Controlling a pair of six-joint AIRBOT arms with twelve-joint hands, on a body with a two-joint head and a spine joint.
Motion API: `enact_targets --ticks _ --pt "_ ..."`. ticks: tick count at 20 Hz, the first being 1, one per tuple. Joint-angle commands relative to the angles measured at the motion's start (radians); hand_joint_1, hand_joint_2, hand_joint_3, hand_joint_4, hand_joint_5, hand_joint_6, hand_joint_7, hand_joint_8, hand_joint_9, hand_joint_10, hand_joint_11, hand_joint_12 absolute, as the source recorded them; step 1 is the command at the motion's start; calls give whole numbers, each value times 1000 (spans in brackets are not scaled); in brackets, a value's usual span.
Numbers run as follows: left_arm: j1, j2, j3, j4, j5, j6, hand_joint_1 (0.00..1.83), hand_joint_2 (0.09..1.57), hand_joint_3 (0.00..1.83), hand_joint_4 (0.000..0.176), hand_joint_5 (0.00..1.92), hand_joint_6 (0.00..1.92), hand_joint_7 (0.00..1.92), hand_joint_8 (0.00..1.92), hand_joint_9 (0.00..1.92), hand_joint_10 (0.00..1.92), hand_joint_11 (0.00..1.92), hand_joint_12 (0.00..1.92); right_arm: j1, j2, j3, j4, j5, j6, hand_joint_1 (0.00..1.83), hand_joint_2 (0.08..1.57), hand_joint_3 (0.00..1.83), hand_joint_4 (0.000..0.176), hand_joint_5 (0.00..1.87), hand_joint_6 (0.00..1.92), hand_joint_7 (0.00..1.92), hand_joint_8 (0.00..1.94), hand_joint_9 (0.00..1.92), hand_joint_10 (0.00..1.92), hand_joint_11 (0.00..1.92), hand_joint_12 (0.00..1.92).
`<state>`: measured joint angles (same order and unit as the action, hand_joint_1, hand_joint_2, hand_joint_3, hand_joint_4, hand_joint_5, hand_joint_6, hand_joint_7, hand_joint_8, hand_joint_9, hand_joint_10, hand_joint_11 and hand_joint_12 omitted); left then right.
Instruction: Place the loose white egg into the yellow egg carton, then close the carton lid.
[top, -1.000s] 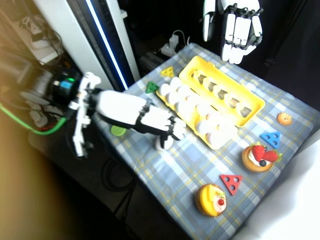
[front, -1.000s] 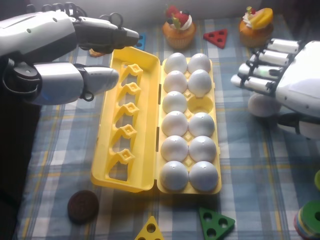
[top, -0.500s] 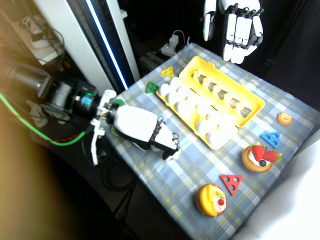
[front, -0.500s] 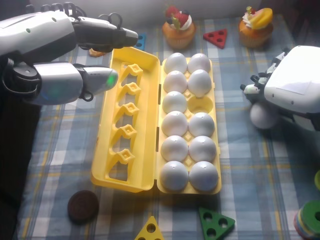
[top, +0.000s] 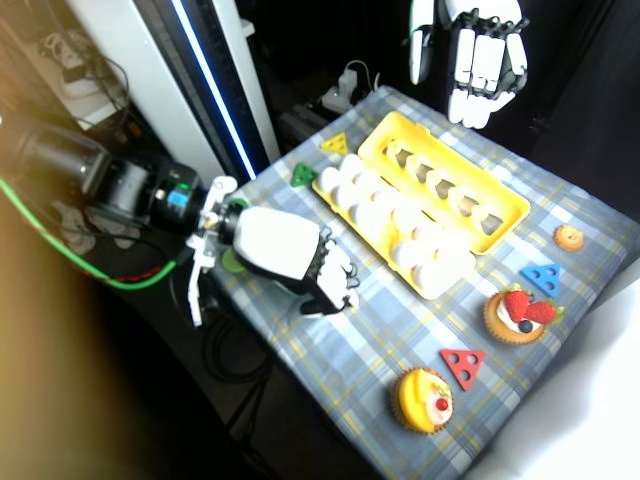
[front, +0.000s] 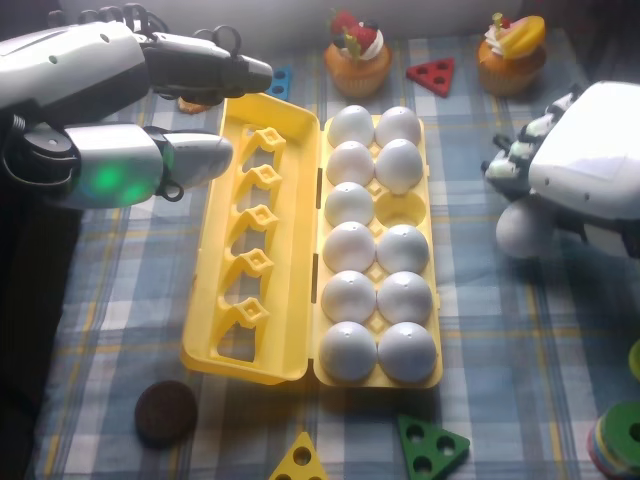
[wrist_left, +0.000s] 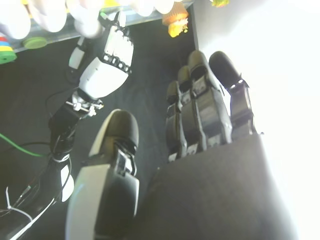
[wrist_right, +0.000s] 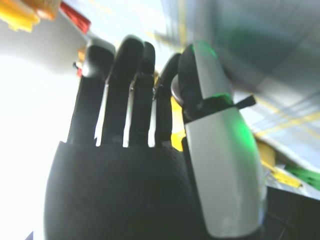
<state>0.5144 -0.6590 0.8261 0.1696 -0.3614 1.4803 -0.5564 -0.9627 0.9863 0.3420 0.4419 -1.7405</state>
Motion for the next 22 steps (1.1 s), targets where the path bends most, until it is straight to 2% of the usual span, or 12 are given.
enact_targets --ticks 1,6,8,10,11,12,13,14,15,18,21,22 --pt "-8 -4 3 -14 -119 -2 461 1394 0 0 427 4 457 4 527 22 11 1419 16 10 -1 -16 128 -8 1179 1274 0 0 646 1342 791 1539 801 1716 828 1921" --pt "-3 -4 4 -24 -122 2 418 1406 2 0 430 4 466 3 518 12 5 1425 53 14 -12 -46 154 -8 1167 1325 8 0 552 1358 699 1770 967 1919 1091 1921" --pt "2 -5 4 -34 -126 9 422 1406 0 0 443 8 477 5 545 21 21 1449 73 9 -6 -51 160 -8 1131 1366 11 0 496 1645 580 1726 1078 1921 1215 1921" --pt "6 -6 5 -37 -129 11 445 1392 0 0 437 2 475 2 548 18 22 1441 87 -2 3 -52 161 -8 1270 1340 1 0 19 427 586 1711 1049 1921 1154 1921" --pt "6 -6 5 -37 -129 12 432 1395 0 0 434 0 469 0 542 14 28 1437 93 -6 7 -55 161 -8 1283 1323 0 0 76 235 630 1651 1120 1921 1219 1921" --pt "6 -6 5 -37 -129 12 441 1389 0 0 445 4 476 2 548 15 43 1428 95 -6 7 -55 161 -8 1289 1369 0 0 201 274 647 1632 1123 1921 1233 1921" --pt "6 -6 5 -37 -129 12 444 1388 0 0 442 2 469 0 536 9 31 1420 97 -7 9 -56 161 -8 1190 1346 0 0 465 1177 698 1704 918 1918 1060 1921" --pt "6 -7 5 -37 -129 12 444 1388 0 0 442 2 469 0 536 9 31 1420 98 -8 9 -57 161 -8 1190 1346 0 0 465 1177 698 1704 918 1918 1060 1921" --pt "6 -7 5 -37 -129 12 482 1379 0 0 455 5 483 5 546 11 36 1411 100 -9 10 -57 161 -8 1164 1327 0 0 490 1454 733 1648 793 1772 898 1921" --pt "9 -8 5 -38 -131 12 478 1378 0 0 449 2 484 3 560 14 58 1411 100 -3 -7 -72 161 -8 1007 1211 0 0 16 788 131 991 60 1394 73 1921" --pt "11 -7 5 -41 -131 12 449 1387 1 0 429 0 461 0 535 2 24 1431 99 54 -57 -109 156 -8 886 1133 0 0 15 193 14 94 0 147 0 899" --pt "12 -7 5 -41 -130 12 440 1391 2 0 416 0 439 0 505 0 4 1431 99 71 -68 -115 151 -8 886 1145 0 0 2 93 37 38 29 92 0 833"
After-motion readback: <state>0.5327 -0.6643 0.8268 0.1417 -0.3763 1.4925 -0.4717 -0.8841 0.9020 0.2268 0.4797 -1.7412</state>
